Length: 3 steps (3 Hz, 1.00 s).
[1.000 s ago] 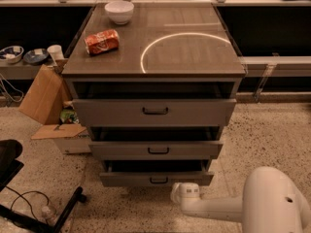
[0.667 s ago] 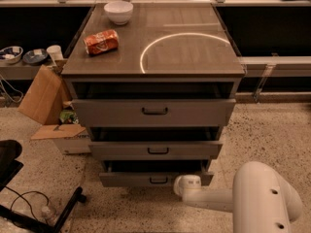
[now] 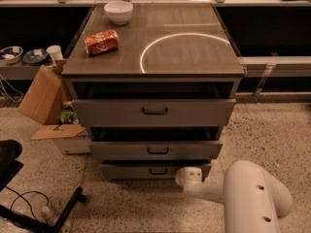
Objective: Close bottom drawer
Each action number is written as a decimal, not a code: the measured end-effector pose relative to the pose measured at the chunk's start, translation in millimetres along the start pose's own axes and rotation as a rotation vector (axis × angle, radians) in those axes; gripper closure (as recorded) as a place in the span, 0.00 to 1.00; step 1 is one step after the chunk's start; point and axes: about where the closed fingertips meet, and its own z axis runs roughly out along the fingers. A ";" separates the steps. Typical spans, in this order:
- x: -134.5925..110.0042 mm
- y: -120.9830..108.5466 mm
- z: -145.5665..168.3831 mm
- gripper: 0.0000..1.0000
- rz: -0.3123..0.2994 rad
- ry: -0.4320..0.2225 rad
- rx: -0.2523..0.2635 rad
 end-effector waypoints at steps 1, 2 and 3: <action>-3.1 -13.4 12.1 0.81 0.015 -0.008 0.016; -3.1 -13.4 12.1 0.78 0.015 -0.008 0.016; 3.2 4.7 -6.8 0.99 0.003 0.006 0.005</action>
Offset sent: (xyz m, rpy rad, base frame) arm 0.0185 -0.0003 -0.0025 0.0115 -0.0156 -0.0128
